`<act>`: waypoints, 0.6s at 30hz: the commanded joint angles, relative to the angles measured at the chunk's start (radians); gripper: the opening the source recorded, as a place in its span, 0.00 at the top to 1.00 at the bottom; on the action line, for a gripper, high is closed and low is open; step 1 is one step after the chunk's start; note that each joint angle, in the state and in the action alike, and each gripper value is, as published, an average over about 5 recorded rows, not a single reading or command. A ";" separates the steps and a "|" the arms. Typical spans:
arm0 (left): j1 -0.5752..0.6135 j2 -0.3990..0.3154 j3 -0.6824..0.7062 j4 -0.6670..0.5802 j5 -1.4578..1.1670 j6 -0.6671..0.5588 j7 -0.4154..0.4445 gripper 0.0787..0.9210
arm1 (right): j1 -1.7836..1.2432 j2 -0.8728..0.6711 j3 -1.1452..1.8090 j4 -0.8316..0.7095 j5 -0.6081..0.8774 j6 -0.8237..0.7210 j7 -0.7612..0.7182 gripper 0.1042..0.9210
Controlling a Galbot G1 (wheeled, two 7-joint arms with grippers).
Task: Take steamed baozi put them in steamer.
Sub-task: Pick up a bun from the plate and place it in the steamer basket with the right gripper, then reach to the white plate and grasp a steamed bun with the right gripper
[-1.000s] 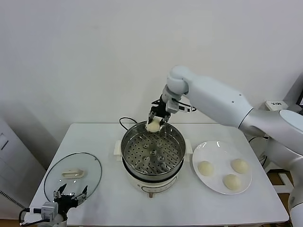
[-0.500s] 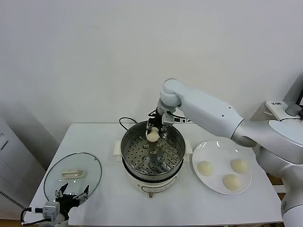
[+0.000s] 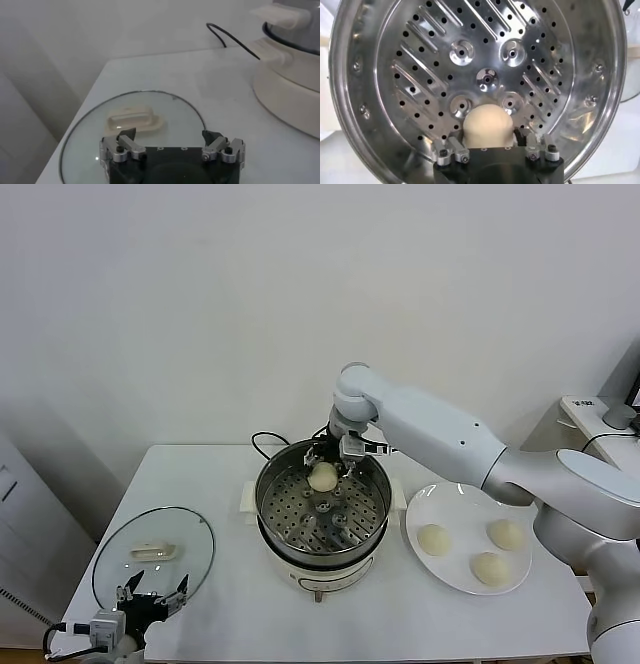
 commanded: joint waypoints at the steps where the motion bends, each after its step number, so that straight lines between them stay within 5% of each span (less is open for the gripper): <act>1: 0.001 0.000 0.001 -0.002 0.000 0.001 0.000 0.12 | 0.027 -0.006 -0.001 0.008 0.069 0.049 0.004 0.13; 8: 0.006 0.002 -0.001 -0.012 0.000 0.006 -0.001 0.12 | 0.248 -0.123 -0.155 0.013 0.458 -0.026 -0.065 0.12; 18: 0.006 0.012 -0.005 -0.021 -0.012 0.008 -0.003 0.12 | 0.504 -0.335 -0.493 0.014 0.874 -0.489 -0.165 0.12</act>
